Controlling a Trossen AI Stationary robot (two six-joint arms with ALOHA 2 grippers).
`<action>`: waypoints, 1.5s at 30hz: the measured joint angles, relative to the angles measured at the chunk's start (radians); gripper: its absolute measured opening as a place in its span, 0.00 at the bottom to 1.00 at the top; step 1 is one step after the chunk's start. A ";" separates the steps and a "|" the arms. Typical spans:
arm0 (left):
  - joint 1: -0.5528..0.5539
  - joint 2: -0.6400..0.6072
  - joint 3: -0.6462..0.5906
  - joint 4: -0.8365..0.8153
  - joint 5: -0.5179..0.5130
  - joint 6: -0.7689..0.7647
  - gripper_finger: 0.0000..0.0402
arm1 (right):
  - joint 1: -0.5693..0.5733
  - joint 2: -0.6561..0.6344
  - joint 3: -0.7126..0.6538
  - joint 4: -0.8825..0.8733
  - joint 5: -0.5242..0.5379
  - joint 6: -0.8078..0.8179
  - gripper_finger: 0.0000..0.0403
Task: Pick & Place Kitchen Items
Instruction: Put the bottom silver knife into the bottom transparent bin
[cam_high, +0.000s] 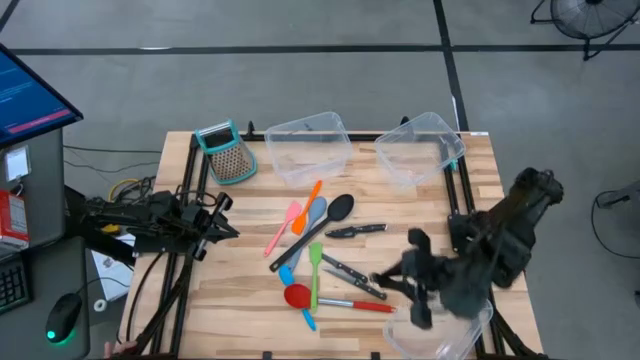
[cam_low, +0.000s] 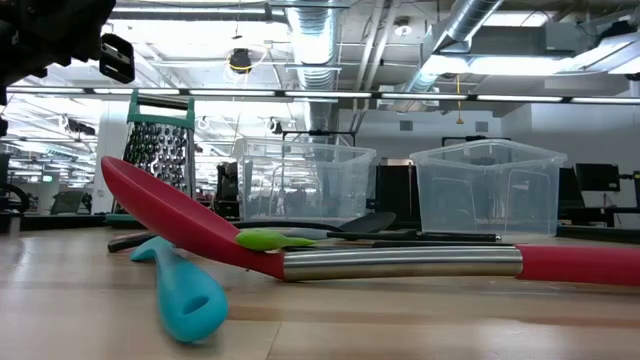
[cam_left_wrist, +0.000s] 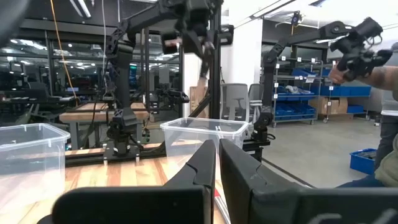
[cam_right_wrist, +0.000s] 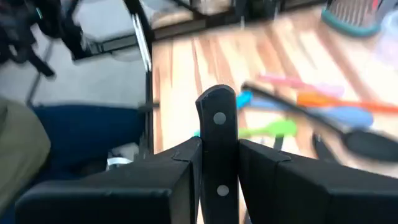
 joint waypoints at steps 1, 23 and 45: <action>0.000 0.000 0.000 0.000 0.000 0.000 0.02 | 0.020 0.014 0.000 -0.033 0.004 0.036 0.17; 0.000 0.000 0.000 -0.001 0.000 0.000 0.02 | 0.246 0.286 -0.023 -0.314 0.008 0.573 0.17; 0.000 0.000 0.000 0.001 0.000 0.000 0.02 | 0.167 0.285 -0.186 -0.316 0.103 0.563 0.17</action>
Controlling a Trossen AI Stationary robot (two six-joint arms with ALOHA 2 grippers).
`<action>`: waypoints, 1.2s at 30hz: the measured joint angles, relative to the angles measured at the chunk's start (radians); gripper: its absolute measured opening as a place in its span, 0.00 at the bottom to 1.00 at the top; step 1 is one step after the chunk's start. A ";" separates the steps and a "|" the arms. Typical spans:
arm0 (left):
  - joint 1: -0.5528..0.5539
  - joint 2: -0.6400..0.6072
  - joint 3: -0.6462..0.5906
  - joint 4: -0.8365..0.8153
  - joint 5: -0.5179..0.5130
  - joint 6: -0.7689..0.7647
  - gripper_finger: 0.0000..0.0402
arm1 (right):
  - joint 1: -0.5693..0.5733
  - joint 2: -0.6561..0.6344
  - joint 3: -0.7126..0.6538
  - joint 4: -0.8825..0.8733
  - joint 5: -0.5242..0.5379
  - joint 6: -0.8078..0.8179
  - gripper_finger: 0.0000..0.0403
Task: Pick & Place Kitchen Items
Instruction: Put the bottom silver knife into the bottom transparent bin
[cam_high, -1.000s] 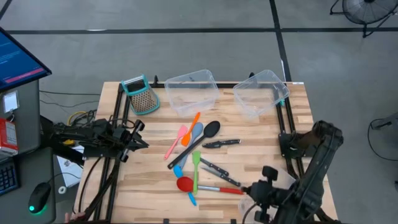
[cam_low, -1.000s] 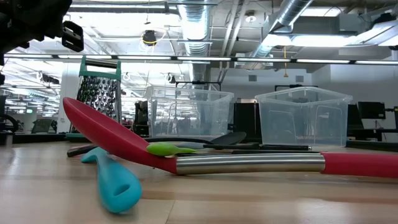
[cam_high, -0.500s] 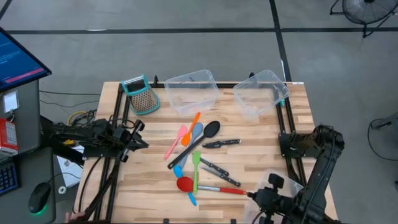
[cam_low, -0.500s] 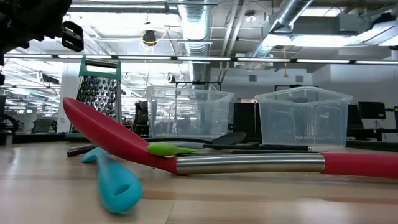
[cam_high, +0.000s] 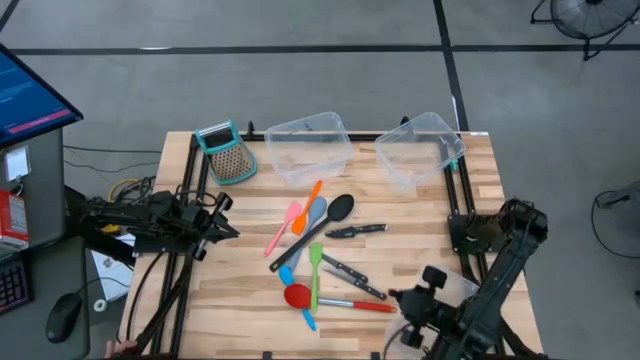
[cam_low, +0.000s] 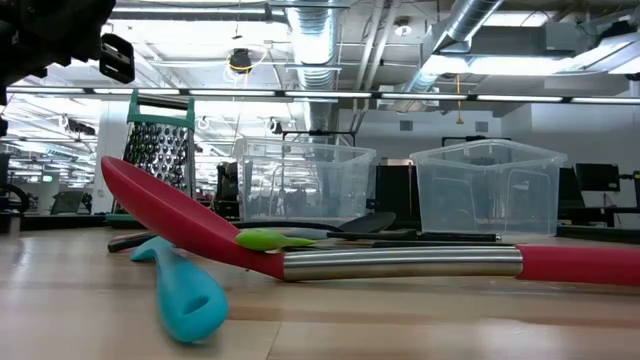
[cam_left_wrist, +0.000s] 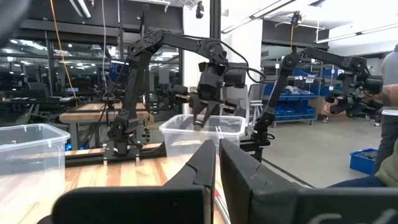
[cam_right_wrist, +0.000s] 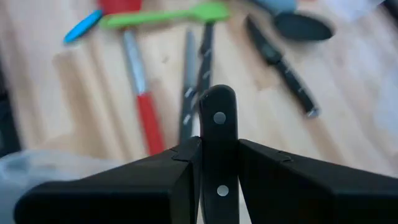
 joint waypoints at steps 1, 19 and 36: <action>0.000 0.000 0.000 0.000 0.000 0.000 0.02 | -0.014 0.000 0.000 -0.001 0.029 0.004 0.17; 0.000 0.000 0.000 0.001 0.000 0.000 0.02 | -0.059 -0.181 0.003 -0.035 -0.030 0.756 0.17; 0.000 0.000 0.000 0.002 0.000 0.000 0.02 | 0.145 -0.130 0.002 -0.107 0.423 0.676 0.16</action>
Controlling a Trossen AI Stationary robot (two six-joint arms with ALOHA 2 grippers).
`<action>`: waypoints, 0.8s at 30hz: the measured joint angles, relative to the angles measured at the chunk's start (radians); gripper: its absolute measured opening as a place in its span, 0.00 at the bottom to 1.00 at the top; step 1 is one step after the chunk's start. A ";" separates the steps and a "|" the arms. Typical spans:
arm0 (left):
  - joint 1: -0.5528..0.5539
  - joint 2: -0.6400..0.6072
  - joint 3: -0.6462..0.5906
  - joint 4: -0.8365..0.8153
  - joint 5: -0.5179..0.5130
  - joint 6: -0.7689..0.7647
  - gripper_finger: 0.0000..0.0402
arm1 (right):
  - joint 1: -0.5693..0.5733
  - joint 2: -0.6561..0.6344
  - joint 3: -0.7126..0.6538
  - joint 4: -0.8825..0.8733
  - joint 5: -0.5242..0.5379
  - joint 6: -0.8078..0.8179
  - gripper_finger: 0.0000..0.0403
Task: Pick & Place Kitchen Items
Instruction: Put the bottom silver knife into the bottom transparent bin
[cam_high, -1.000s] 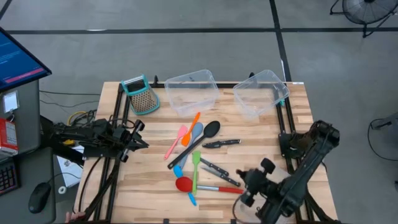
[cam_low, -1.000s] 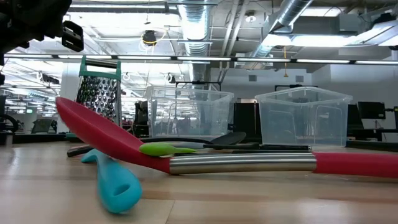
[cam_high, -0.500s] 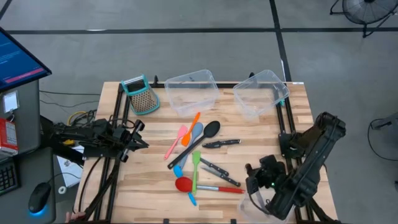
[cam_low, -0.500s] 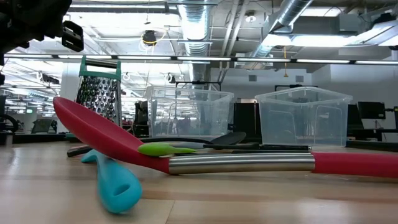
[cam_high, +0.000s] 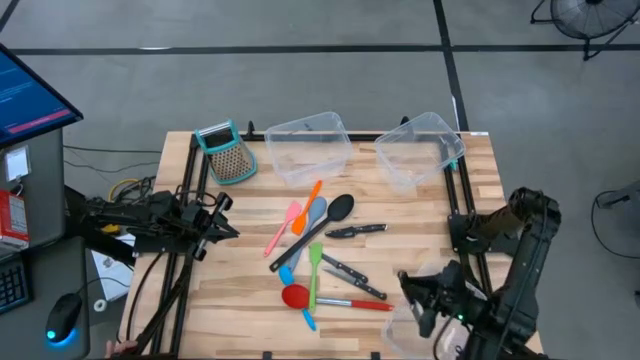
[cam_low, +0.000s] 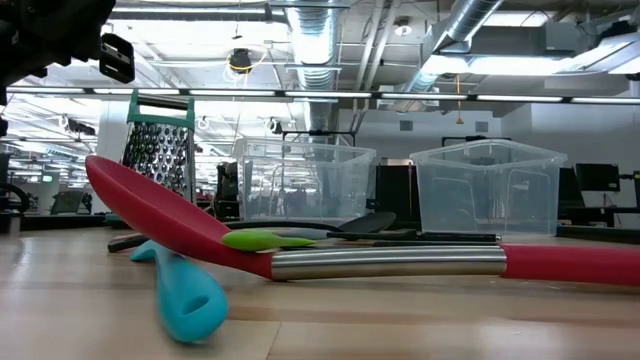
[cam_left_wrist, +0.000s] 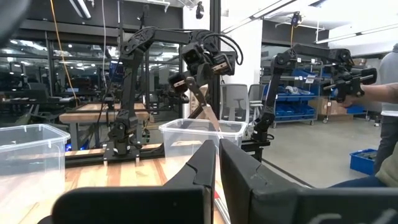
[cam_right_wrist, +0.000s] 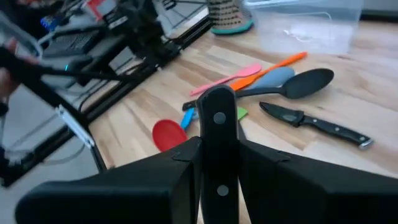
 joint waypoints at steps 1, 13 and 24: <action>0.000 0.000 0.000 0.000 0.000 0.000 0.02 | 0.010 0.000 0.000 -0.008 0.000 -0.011 0.16; 0.000 0.000 0.000 0.000 0.000 0.000 0.02 | 0.062 0.106 0.000 -0.025 0.080 -0.091 0.16; 0.000 0.000 0.000 0.000 0.000 0.000 0.02 | 0.095 0.222 0.000 -0.079 -0.003 -0.020 0.16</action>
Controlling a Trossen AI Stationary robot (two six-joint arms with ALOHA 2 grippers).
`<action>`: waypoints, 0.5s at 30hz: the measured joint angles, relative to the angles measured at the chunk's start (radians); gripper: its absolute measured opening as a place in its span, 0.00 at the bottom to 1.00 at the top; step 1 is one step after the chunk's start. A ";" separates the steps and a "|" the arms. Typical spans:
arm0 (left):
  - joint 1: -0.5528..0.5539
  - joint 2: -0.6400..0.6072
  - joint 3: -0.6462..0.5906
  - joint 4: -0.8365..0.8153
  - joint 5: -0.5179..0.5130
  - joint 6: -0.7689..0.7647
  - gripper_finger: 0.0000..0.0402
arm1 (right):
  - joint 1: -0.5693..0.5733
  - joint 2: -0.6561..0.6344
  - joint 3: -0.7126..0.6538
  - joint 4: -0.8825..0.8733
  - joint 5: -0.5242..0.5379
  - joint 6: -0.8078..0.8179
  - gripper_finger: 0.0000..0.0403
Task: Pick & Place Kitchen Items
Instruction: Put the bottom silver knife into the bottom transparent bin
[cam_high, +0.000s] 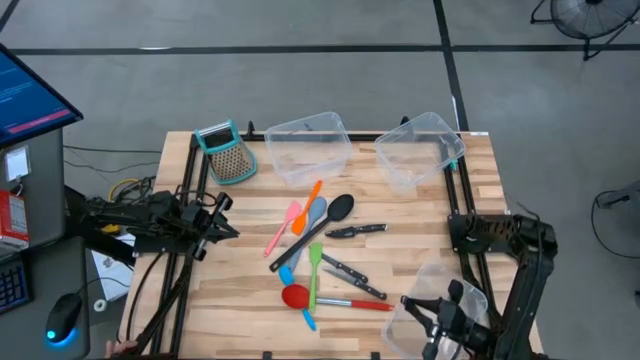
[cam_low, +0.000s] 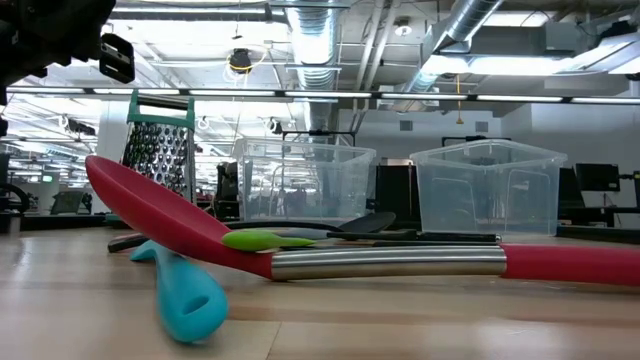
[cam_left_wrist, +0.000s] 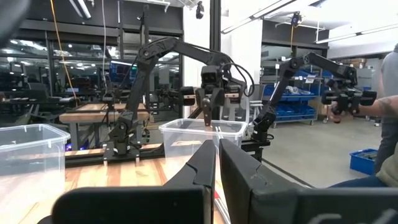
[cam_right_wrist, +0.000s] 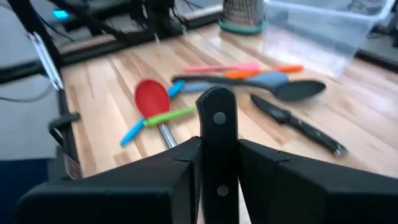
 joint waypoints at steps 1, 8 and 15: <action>0.000 0.000 0.000 0.000 0.000 0.000 0.02 | 0.001 0.005 0.000 0.000 -0.020 0.008 0.16; 0.000 0.000 0.000 0.000 0.000 0.000 0.02 | -0.014 0.009 -0.001 -0.001 -0.109 -0.009 0.16; 0.000 0.000 0.000 -0.001 0.000 0.000 0.02 | -0.051 0.009 -0.001 0.001 -0.113 -0.074 0.20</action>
